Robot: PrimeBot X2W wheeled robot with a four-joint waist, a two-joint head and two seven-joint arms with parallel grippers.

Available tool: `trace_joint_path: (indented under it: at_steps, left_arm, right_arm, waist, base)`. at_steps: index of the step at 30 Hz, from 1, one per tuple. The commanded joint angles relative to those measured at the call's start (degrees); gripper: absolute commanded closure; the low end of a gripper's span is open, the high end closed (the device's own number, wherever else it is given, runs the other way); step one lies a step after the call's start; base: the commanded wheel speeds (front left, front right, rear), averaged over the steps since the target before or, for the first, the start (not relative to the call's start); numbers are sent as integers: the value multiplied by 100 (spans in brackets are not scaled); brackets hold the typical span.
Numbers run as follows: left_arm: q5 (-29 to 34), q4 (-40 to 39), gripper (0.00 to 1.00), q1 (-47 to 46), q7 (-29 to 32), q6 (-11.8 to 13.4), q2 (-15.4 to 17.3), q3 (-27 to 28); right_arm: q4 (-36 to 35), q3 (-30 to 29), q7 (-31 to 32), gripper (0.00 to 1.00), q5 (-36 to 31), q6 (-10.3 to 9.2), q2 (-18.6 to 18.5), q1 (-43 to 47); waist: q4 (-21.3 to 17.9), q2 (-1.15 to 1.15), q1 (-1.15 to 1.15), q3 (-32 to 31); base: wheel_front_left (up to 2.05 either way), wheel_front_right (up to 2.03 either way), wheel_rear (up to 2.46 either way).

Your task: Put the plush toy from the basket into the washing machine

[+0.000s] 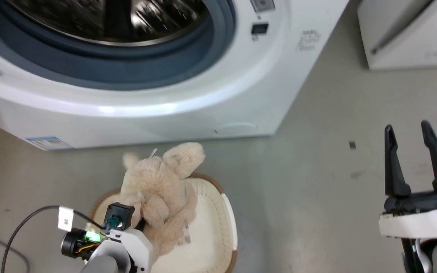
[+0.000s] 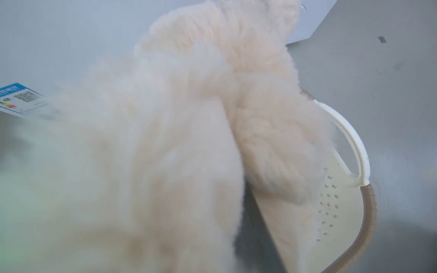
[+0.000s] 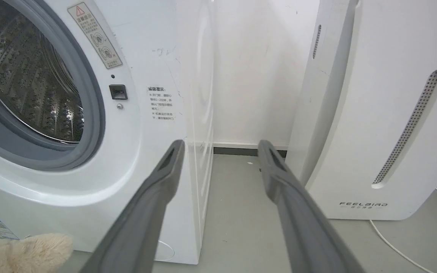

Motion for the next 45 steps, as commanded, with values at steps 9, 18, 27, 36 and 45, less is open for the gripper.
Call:
trace_joint_path:
  at_steps: [9,18,27,36,45]
  left_arm:
    - [29,-1914,100,882,-37,291,-54,331]
    - [150,-3889,100,1375,-38,360,-80,771]
    - [112,-4492,100,777,-35,271,225,1110]
    - [56,-4888,100,-761,413,193,833,1478]
    - [84,-4484,100,-2897,1517,-44,1729,1449]
  right_arm:
    - [78,-64,-26,0,-18,-5,-1,390]
    - [29,-28,-26,0,0,-5,-1,503]
    - [-268,30,-26,0,112,-5,-1,281]
    - [-744,37,-26,0,288,-5,-1,-143]
    - [-824,193,-26,0,629,-5,-1,-393]
  waist:
    - [423,0,0,-890]
    - [397,0,0,-1009]
    - [72,0,0,-284]
    - [-356,0,0,875]
    - [-779,0,0,1961]
  base:
    - [0,0,0]
    - [0,0,0]
    - [0,0,0]
    - [0,0,0]
    - [0,0,0]
